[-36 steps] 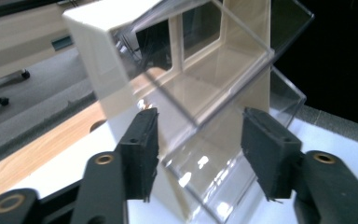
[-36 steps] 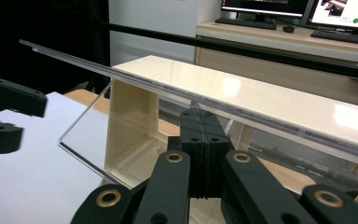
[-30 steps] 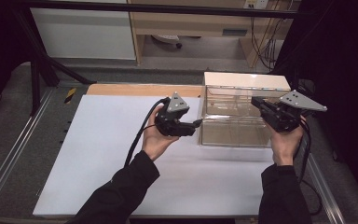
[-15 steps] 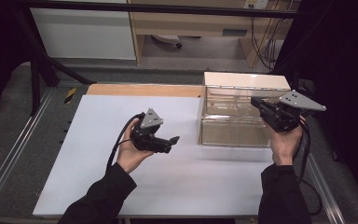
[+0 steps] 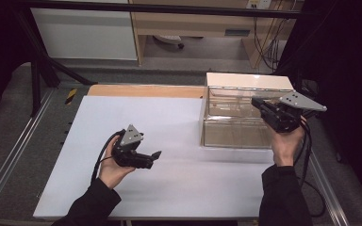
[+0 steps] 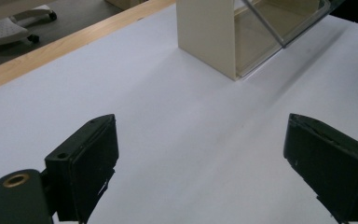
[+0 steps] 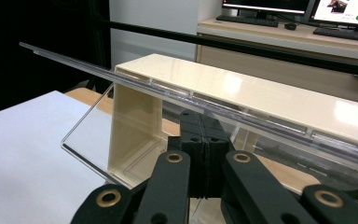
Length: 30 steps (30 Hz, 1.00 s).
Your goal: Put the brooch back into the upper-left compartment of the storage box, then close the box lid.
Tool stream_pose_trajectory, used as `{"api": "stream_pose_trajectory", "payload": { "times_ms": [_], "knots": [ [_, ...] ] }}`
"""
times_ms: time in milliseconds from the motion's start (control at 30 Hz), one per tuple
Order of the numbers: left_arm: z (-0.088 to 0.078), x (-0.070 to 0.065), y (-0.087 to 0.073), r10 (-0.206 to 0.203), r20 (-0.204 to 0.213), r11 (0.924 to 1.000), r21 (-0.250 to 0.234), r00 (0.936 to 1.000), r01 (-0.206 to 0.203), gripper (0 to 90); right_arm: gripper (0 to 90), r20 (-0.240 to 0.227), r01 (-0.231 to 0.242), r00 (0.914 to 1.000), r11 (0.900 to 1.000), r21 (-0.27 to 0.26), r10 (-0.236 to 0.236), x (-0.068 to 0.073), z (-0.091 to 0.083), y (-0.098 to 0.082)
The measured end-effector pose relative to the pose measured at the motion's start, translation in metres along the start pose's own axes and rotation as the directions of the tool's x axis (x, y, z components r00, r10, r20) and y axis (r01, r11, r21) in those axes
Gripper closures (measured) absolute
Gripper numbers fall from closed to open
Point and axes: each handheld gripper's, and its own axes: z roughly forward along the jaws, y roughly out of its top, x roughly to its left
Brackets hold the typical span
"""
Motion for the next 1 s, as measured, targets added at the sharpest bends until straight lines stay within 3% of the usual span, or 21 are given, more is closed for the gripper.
{"api": "stream_pose_trajectory", "payload": {
  "times_ms": [200, 500, 1000],
  "knots": [
    [-0.007, 0.006, -0.023, -0.014, -0.016, 0.9996, 0.023, 0.9998, 0.014, 10.0, 90.0, 0.003, 0.000, 1.0000, 1.000, 0.001, 0.000, 0.000, 0.000, 0.000],
    [-0.017, 0.013, -0.044, -0.030, -0.031, 0.9986, 0.043, 0.9991, 0.031, 9.1, 90.0, 0.002, -0.001, 1.0000, 1.000, 0.003, 0.001, 0.000, 0.000, 0.000],
    [-0.025, 0.026, -0.081, -0.074, -0.055, 0.9905, 0.112, 0.9957, 0.080, 6.9, 90.0, 0.001, 0.001, 1.0000, 1.000, 0.011, -0.001, 0.001, 0.001, -0.002]
  ]
}}
